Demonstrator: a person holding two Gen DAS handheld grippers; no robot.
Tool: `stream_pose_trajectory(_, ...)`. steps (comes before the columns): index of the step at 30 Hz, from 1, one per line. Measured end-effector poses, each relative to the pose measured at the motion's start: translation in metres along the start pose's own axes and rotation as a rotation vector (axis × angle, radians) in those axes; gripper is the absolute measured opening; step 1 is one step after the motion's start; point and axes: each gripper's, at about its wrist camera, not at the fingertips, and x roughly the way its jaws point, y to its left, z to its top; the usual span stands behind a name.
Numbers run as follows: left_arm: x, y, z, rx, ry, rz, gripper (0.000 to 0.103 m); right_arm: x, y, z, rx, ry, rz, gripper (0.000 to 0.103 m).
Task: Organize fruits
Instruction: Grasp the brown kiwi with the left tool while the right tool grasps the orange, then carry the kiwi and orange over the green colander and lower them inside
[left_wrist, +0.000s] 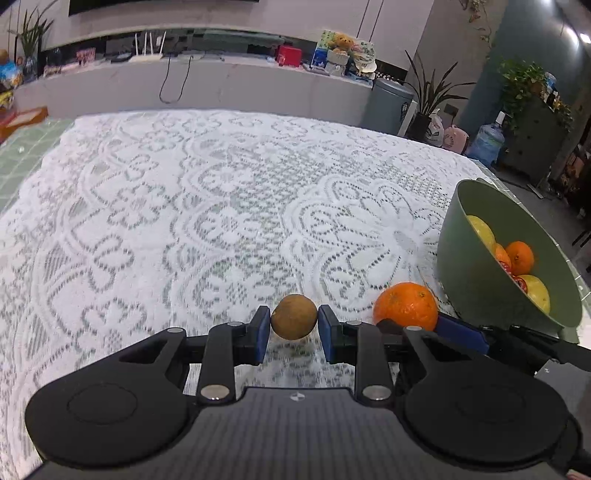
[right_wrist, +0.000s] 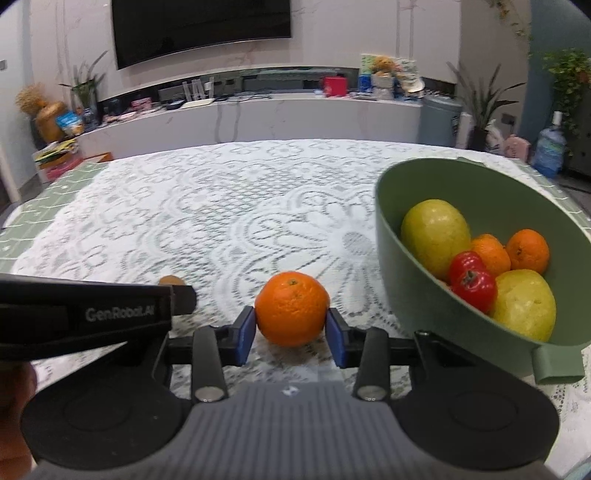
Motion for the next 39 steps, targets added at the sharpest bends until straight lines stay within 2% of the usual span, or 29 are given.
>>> stream_pose_trajectory(3,-0.002,0.005,-0.004,-0.031,0.019,-0.016,0.031,-0.006,0.001,-0.002,-0.014,0.022,0.04,0.039)
stream_pose_trajectory(6,-0.003,0.006,-0.004,-0.039,0.018,-0.009,0.031,-0.002,0.001,-0.005,-0.015,0.051,0.045,0.041)
stream_pose_trajectory(8,-0.003,0.007,-0.003,-0.045,0.017,-0.008,0.031,-0.002,0.002,-0.005,-0.015,0.039,0.044,0.042)
stream_pose_trajectory(10,-0.003,0.007,-0.003,-0.048,0.018,-0.009,0.031,-0.002,0.003,-0.005,-0.02,0.028,0.046,0.047)
stream_pose_trajectory(11,-0.002,0.007,-0.003,-0.049,0.018,-0.009,0.031,-0.001,0.003,-0.005,-0.016,0.024,0.05,0.054)
stream_pose_trajectory(14,-0.002,0.008,-0.003,-0.051,0.016,-0.008,0.031,0.002,0.002,-0.003,-0.007,0.019,0.041,0.056)
stream_pose_trajectory(16,-0.001,0.008,-0.002,-0.054,0.016,-0.009,0.031,0.005,0.002,-0.003,-0.007,0.028,0.038,0.056)
stream_pose_trajectory(17,-0.001,0.008,-0.002,-0.055,0.017,-0.01,0.031,0.006,0.003,-0.002,-0.01,0.035,0.037,0.053)
stream_pose_trajectory(18,0.0,0.008,-0.001,-0.055,0.018,-0.01,0.031,0.007,0.003,-0.003,-0.013,0.038,0.035,0.047)
stream_pose_trajectory(19,0.001,0.008,-0.001,-0.055,0.018,-0.009,0.031,0.007,0.003,-0.003,-0.015,0.041,0.038,0.045)
stream_pose_trajectory(28,-0.001,0.008,-0.003,-0.052,0.013,-0.002,0.031,0.004,0.003,-0.002,-0.019,0.031,0.034,0.044)
stream_pose_trajectory(39,-0.032,0.0,0.001,-0.072,-0.048,0.006,0.031,-0.037,-0.005,0.007,-0.098,-0.045,0.066,0.043)
